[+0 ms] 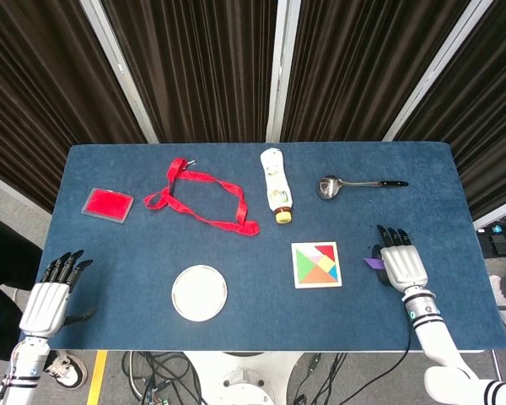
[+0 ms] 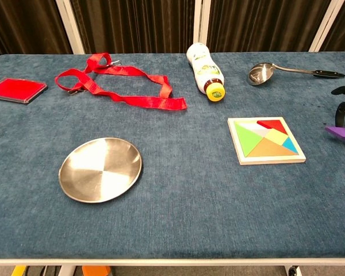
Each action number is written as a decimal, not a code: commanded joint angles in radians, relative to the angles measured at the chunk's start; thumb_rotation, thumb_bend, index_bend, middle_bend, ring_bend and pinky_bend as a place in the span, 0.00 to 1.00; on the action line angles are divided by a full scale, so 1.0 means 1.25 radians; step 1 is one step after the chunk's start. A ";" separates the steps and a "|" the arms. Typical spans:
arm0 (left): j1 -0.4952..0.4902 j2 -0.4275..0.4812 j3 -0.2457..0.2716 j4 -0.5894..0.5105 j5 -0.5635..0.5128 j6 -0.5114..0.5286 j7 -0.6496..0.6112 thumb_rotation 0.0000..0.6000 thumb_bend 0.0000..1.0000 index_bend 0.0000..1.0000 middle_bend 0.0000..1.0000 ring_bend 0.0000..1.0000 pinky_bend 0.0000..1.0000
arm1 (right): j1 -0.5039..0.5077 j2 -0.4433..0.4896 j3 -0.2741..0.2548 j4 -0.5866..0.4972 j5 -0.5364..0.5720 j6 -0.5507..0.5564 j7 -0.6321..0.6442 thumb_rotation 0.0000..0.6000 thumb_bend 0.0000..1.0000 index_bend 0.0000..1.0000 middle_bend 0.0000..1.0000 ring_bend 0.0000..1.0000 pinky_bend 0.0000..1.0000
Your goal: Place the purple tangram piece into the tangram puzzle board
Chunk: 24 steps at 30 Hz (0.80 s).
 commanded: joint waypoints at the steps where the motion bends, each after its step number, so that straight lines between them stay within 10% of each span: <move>1: 0.000 0.000 0.000 0.001 0.000 0.000 -0.003 1.00 0.00 0.17 0.06 0.00 0.12 | 0.006 0.014 0.009 -0.023 0.005 0.005 -0.012 1.00 0.29 0.52 0.00 0.00 0.00; 13: 0.004 -0.004 0.001 0.015 0.003 0.008 -0.029 1.00 0.00 0.17 0.06 0.00 0.12 | 0.109 0.069 0.068 -0.207 0.166 -0.010 -0.195 1.00 0.30 0.52 0.00 0.00 0.00; 24: 0.006 -0.003 -0.001 0.029 0.002 0.011 -0.064 1.00 0.00 0.17 0.06 0.00 0.12 | 0.230 -0.048 0.089 -0.226 0.392 0.060 -0.360 1.00 0.30 0.52 0.00 0.00 0.00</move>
